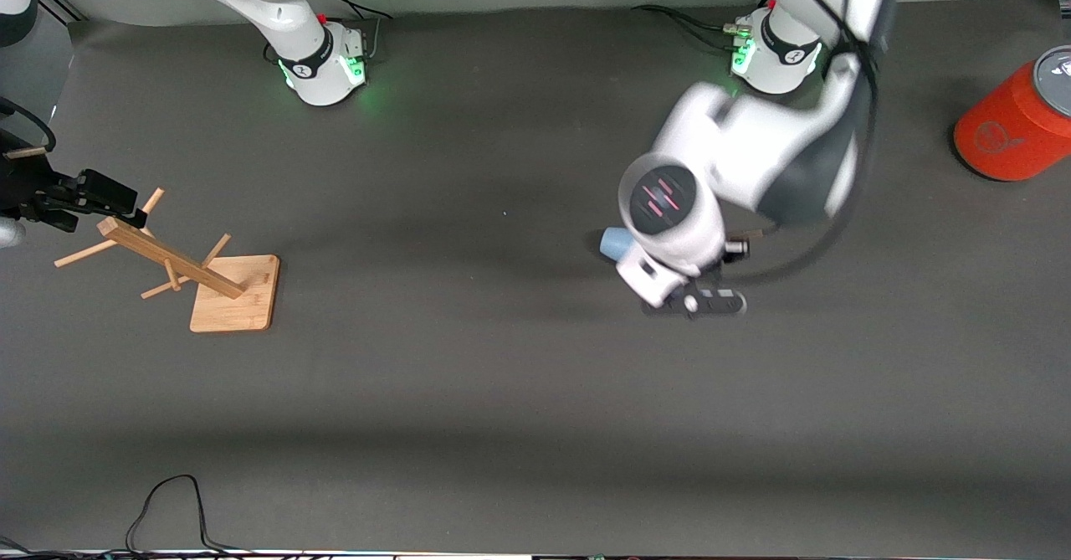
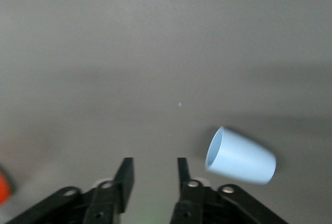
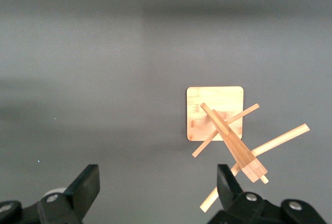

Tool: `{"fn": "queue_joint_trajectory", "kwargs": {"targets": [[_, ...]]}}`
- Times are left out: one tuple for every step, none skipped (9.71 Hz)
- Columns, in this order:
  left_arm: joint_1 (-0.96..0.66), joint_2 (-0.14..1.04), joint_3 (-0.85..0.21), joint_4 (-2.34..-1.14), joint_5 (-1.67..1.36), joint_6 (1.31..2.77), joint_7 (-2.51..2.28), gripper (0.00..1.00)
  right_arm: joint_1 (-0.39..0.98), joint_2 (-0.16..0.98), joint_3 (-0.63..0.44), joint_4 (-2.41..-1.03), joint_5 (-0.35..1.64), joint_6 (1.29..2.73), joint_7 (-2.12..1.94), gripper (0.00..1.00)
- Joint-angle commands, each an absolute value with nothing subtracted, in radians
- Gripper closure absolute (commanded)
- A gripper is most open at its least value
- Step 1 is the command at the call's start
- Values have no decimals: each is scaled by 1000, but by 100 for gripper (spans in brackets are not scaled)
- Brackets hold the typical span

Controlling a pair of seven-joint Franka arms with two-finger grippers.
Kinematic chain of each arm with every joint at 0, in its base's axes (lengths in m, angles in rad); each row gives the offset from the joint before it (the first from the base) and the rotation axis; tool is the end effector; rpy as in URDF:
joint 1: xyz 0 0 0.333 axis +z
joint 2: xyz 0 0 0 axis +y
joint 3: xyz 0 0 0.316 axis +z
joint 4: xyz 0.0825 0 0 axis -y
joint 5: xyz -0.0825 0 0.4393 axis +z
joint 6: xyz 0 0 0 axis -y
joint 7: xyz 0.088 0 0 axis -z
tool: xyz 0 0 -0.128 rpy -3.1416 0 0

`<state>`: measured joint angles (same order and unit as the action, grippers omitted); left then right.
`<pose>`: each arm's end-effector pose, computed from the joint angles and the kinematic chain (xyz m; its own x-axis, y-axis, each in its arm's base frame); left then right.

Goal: Rotate and upright cup with both arms
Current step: 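Rotate the held cup with the left gripper so its opening faces up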

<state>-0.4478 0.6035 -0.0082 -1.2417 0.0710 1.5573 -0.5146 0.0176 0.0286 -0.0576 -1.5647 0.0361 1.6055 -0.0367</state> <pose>0.6695 -0.3168 0.3593 0.9739 0.0703 -0.2158 0.0276 -0.9804 -0.1951 0.6218 -0.0199 0.5923 0.9999 -0.0045 0.0135 -0.0041 -0.9994 -0.0340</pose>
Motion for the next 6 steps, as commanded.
{"fn": "queue_joint_trajectory", "kwargs": {"targets": [[-374, 568, -23, -1420, -52, 1733, -520, 0, 29, 15, -67, -1577, 23, 1614, -64, 0], [-373, 543, -23, -1501, -90, 1803, -520, 0, 31, 17, -67, -1577, 21, 1612, -66, 0], [-371, 520, -23, -1579, -128, 1871, -520, 0, 31, 17, -67, -1578, 21, 1612, -67, 0], [-368, 485, -23, -1664, -197, 1938, -525, 0, 31, 17, -66, -1578, 21, 1612, -69, 0], [-361, 447, -17, -1754, -303, 2006, -525, 0, 31, 17, -67, -1578, 21, 1611, -69, 0], [-333, 411, -20, -1848, -371, 2075, -516, 0, 31, 17, -67, -1580, 21, 1609, -71, 0]]}}
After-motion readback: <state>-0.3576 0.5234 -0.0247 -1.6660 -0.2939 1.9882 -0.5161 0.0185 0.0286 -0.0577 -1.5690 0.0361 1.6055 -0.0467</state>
